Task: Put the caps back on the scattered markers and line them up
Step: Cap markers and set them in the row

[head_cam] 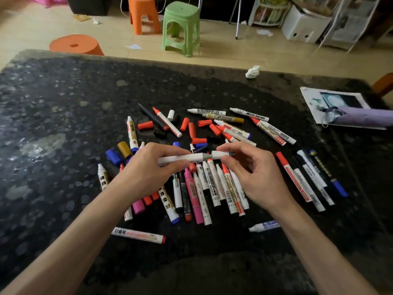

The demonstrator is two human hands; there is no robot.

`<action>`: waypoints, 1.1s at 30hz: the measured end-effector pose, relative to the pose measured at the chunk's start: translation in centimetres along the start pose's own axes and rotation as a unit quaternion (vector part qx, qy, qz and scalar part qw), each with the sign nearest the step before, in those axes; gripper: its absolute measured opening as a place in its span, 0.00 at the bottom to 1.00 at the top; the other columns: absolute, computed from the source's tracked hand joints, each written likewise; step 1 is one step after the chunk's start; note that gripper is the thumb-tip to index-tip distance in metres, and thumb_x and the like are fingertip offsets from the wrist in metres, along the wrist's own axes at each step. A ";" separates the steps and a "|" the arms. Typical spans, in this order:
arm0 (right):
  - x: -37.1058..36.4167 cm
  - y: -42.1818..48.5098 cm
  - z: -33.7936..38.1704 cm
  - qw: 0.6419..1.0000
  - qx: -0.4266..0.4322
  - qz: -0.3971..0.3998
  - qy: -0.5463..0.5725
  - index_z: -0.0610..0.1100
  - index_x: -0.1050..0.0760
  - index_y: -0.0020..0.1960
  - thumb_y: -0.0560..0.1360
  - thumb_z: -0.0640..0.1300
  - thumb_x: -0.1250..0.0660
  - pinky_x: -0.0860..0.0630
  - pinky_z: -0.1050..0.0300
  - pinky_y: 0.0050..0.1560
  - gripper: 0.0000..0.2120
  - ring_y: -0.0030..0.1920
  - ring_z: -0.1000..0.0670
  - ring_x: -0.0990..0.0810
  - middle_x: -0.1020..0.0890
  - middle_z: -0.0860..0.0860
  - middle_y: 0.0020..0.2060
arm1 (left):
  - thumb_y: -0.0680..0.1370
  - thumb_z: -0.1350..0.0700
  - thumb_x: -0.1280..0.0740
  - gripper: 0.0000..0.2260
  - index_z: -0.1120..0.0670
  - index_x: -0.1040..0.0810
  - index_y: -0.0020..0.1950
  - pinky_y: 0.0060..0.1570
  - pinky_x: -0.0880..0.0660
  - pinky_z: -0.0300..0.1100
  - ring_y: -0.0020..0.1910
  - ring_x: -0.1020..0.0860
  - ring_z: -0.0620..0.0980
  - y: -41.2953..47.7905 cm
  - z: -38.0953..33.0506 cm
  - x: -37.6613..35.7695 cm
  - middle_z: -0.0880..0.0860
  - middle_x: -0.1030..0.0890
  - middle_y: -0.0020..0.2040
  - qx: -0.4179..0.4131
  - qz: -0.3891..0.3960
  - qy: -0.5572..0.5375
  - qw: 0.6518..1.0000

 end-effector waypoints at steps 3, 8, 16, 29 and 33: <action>-0.5 -0.3 0.1 1.000 -0.011 0.019 -0.002 0.50 0.15 0.59 0.80 0.45 0.28 0.19 0.48 0.56 0.09 0.53 0.53 0.15 0.14 0.57 0.49 | 0.80 0.48 0.31 0.08 0.37 0.17 0.56 0.25 0.34 0.36 0.24 0.32 0.42 0.1 -0.3 -0.3 0.54 0.18 0.36 -0.007 0.013 0.020 1.000; -0.9 -0.9 0.0 1.000 -0.019 0.003 0.020 0.49 0.15 0.59 0.79 0.44 0.27 0.17 0.50 0.56 0.09 0.49 0.54 0.13 0.12 0.57 0.47 | 0.76 0.41 0.34 0.09 0.34 0.17 0.55 0.41 0.20 0.57 0.37 0.19 0.53 0.3 0.3 -0.6 0.50 0.16 0.40 -0.030 0.000 0.047 0.998; -0.9 -1.3 0.1 0.998 -0.014 -0.042 0.046 0.48 0.14 0.58 0.78 0.42 0.26 0.16 0.48 0.54 0.09 0.48 0.52 0.12 0.12 0.56 0.46 | 0.80 0.50 0.30 0.08 0.40 0.15 0.57 0.30 0.30 0.36 0.29 0.26 0.44 0.2 -0.1 -1.9 0.48 0.19 0.34 -0.057 -0.050 0.045 0.996; 2.2 -2.4 0.0 0.987 0.047 0.050 -0.144 0.51 0.16 0.58 0.79 0.51 0.27 0.24 0.59 0.57 0.10 0.56 0.59 0.20 0.17 0.61 0.49 | 0.76 0.44 0.28 0.11 0.37 0.17 0.59 0.44 0.23 0.35 0.43 0.18 0.41 0.4 -2.0 -3.9 0.38 0.15 0.44 -0.082 -0.010 0.064 0.995; 3.3 -3.3 -0.8 0.966 0.058 0.053 -0.247 0.51 0.16 0.55 0.77 0.56 0.27 0.30 0.66 0.48 0.12 0.52 0.61 0.26 0.22 0.61 0.46 | 0.79 0.52 0.28 0.13 0.39 0.19 0.63 0.47 0.25 0.34 0.51 0.21 0.36 0.5 -2.8 -5.4 0.36 0.20 0.53 -0.129 0.012 0.070 0.989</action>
Point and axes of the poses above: each hand's wrist, its own y-axis towards the middle knuckle, its own x-axis out of the back of the hand, z = x × y, the point moved 1 cm from there along y, towards the middle knuckle
